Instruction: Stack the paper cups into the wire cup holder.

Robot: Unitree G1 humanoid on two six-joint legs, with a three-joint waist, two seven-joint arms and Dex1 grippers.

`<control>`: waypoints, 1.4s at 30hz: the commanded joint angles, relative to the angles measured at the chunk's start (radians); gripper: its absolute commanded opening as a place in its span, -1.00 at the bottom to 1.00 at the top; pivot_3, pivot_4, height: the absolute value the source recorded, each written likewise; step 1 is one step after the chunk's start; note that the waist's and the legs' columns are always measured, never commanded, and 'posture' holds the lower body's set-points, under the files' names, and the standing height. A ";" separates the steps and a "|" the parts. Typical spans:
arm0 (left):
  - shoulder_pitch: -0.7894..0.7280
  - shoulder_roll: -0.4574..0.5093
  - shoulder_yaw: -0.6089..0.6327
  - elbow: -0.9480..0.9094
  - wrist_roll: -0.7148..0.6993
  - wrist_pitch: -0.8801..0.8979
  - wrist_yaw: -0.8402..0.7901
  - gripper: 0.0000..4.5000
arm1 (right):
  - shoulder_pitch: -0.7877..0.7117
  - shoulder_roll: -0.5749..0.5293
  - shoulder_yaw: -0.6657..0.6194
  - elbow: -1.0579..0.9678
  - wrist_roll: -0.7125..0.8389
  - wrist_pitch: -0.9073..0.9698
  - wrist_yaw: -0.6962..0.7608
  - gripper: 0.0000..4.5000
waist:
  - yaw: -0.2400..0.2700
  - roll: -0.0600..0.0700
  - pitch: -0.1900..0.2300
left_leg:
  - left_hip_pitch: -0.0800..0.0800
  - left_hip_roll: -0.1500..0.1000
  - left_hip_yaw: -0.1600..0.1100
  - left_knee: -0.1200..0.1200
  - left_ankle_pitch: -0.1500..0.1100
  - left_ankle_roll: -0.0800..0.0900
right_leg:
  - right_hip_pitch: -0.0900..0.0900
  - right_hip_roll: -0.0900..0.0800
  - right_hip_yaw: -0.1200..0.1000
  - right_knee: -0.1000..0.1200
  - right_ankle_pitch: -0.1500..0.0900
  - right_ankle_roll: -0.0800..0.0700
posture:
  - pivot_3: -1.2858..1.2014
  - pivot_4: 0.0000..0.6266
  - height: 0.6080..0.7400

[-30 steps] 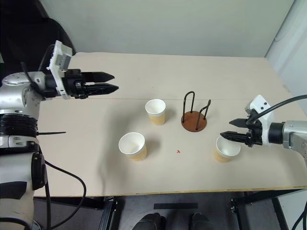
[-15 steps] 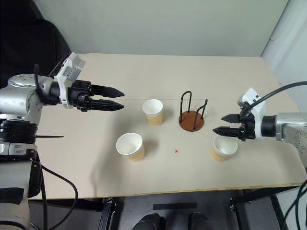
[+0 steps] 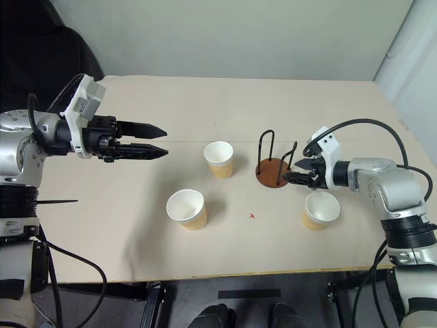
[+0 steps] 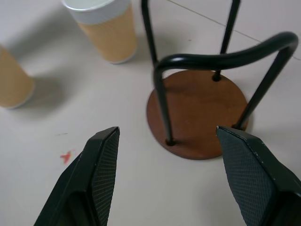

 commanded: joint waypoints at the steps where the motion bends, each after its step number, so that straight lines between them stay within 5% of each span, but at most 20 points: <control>1: -0.004 0.026 0.035 -0.028 -0.019 0.001 0.002 0.39 | -0.035 0.013 -0.011 0.009 -0.027 -0.030 -0.011 0.47 | 0.000 0.000 0.000 | 0.000 0.000 0.000 0.000 0.000 0.000 | 0.000 0.000 0.000 0.000 0.000 0.000 | 0.03 -0.52 1.00; 19: 0.014 0.031 0.031 -0.021 -0.013 -0.002 0.013 0.39 | -0.091 0.083 -0.018 0.009 -0.054 -0.006 -0.011 0.47 | -0.001 0.000 0.000 | -0.001 0.000 0.000 -0.001 0.000 0.000 | -0.001 0.000 0.000 0.000 0.000 0.000 | 0.03 -0.52 1.00; 23: 0.022 0.041 0.028 -0.023 -0.012 -0.005 0.002 0.42 | -0.089 0.091 -0.023 0.010 -0.054 -0.002 -0.020 0.06 | -0.002 0.000 0.000 | -0.001 0.000 0.000 -0.001 0.000 0.000 | -0.001 0.000 0.000 0.000 0.000 0.000 | 0.03 -0.52 1.00; 29: 0.039 0.055 0.032 -0.017 -0.010 -0.008 0.002 0.42 | -0.098 0.128 -0.020 0.008 -0.052 0.008 -0.043 -0.93 | -0.002 0.000 0.000 | -0.001 0.000 0.000 -0.001 0.000 0.000 | -0.001 0.000 0.000 0.000 0.000 0.000 | 0.03 -0.52 1.00; 42: 0.076 0.075 0.056 -0.053 -0.026 0.013 0.017 0.42 | -0.090 0.132 -0.007 0.007 -0.055 0.006 -0.022 -0.99 | -0.002 0.000 0.000 | -0.002 0.000 0.000 -0.001 0.000 0.000 | -0.003 0.000 0.000 -0.001 0.000 0.000 | 0.03 -0.52 1.00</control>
